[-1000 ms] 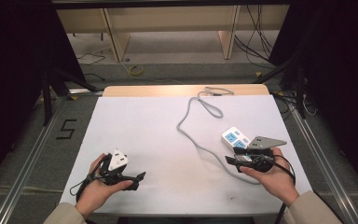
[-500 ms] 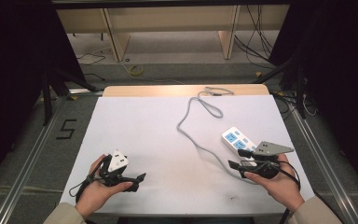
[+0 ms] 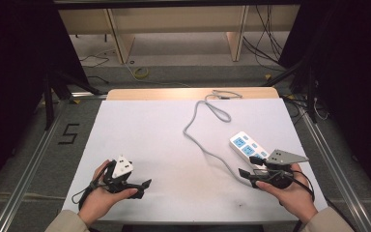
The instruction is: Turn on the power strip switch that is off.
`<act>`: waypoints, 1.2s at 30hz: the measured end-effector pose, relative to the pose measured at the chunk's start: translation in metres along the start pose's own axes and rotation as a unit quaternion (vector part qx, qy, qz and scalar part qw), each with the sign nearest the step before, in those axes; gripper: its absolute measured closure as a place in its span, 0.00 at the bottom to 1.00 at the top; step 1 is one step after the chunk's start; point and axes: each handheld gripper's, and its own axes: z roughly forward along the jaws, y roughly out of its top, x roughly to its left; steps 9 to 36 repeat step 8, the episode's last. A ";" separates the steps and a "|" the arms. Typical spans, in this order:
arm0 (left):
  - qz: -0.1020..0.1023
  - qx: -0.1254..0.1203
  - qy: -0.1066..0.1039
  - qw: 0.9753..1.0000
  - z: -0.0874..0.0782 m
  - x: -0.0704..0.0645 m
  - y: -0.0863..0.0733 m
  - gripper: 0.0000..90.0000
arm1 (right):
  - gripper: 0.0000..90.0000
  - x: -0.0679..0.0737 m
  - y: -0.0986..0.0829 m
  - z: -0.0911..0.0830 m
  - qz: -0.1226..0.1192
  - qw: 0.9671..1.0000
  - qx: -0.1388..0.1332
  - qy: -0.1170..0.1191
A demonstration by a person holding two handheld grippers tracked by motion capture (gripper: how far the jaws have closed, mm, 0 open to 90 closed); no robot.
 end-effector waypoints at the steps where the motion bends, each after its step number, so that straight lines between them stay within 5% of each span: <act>1: 0.000 0.000 0.000 1.000 0.000 0.000 0.000 0.10 | 0.39 0.000 0.000 0.000 0.000 1.000 0.000 0.000; 36: 0.001 0.001 -0.003 1.000 0.001 -0.002 0.001 0.10 | 0.37 -0.001 0.000 0.000 -0.001 1.000 -0.001 -0.002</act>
